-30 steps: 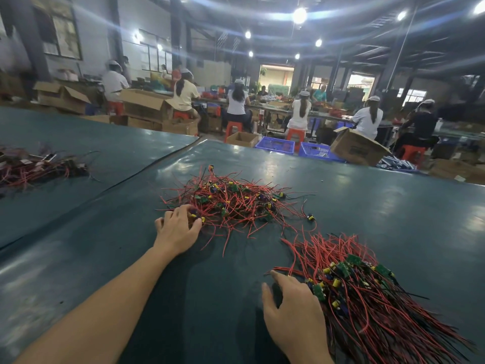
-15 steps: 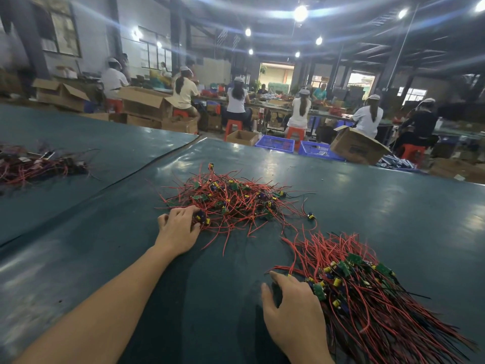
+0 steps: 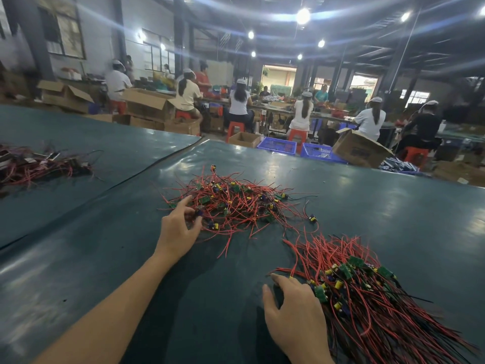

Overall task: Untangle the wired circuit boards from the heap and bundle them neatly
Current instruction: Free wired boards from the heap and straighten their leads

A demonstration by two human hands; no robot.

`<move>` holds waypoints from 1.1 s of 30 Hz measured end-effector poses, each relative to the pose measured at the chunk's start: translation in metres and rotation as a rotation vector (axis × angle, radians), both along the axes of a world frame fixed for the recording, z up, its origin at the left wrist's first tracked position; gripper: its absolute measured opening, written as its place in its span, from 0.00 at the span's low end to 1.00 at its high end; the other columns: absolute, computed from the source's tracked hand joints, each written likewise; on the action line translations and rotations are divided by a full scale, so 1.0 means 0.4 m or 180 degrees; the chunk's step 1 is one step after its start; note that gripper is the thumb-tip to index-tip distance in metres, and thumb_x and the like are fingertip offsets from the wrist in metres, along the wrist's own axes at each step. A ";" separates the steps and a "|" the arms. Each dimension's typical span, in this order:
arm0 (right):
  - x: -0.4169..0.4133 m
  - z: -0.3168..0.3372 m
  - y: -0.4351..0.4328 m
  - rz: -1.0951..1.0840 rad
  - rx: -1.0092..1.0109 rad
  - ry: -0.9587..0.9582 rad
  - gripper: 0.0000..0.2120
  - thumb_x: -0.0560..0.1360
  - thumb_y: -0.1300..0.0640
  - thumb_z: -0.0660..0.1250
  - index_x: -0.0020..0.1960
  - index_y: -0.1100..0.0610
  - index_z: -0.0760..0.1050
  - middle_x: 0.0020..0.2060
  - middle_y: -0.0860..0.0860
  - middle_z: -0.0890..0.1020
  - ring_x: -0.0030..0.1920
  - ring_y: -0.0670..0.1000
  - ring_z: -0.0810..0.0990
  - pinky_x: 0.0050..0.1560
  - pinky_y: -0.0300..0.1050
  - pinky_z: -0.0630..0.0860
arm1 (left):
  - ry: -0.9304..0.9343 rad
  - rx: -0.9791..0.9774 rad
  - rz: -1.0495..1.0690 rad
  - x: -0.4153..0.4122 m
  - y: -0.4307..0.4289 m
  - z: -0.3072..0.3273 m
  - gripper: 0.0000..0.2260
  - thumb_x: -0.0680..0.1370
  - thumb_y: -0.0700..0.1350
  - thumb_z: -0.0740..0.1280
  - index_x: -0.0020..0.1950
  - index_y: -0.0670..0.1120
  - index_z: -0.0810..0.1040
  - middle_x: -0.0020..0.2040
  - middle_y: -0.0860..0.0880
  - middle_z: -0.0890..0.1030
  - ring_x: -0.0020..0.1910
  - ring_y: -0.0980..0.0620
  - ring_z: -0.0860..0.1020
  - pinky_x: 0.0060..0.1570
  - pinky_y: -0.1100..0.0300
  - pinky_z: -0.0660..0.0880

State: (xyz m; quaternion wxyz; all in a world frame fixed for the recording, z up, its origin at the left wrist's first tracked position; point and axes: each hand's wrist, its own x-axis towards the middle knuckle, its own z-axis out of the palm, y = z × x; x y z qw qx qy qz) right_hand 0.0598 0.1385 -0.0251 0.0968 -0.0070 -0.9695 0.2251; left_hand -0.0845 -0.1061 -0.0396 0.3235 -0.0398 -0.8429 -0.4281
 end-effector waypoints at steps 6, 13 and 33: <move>0.000 0.001 0.001 -0.0001 -0.0006 0.0028 0.21 0.80 0.40 0.55 0.70 0.42 0.69 0.63 0.39 0.75 0.63 0.45 0.70 0.64 0.42 0.67 | 0.0449 0.1143 0.0399 0.089 0.040 0.035 0.13 0.79 0.41 0.66 0.63 0.40 0.78 0.49 0.49 0.78 0.41 0.63 0.77 0.43 0.73 0.73; 0.000 0.005 0.006 -0.0056 -0.0069 0.0075 0.21 0.79 0.38 0.55 0.69 0.42 0.70 0.61 0.39 0.76 0.63 0.44 0.71 0.67 0.45 0.64 | -0.0279 0.3274 -0.1001 0.181 0.211 0.117 0.04 0.78 0.40 0.67 0.49 0.46 0.81 0.36 0.52 0.83 0.35 0.58 0.80 0.33 0.68 0.76; -0.013 0.025 -0.002 0.0107 -0.3191 0.0920 0.13 0.77 0.56 0.66 0.37 0.56 0.82 0.28 0.49 0.81 0.29 0.42 0.77 0.31 0.35 0.73 | -0.1402 0.1759 -0.2120 0.293 0.317 0.065 0.16 0.70 0.54 0.71 0.44 0.40 0.78 0.34 0.49 0.82 0.33 0.53 0.79 0.36 0.61 0.76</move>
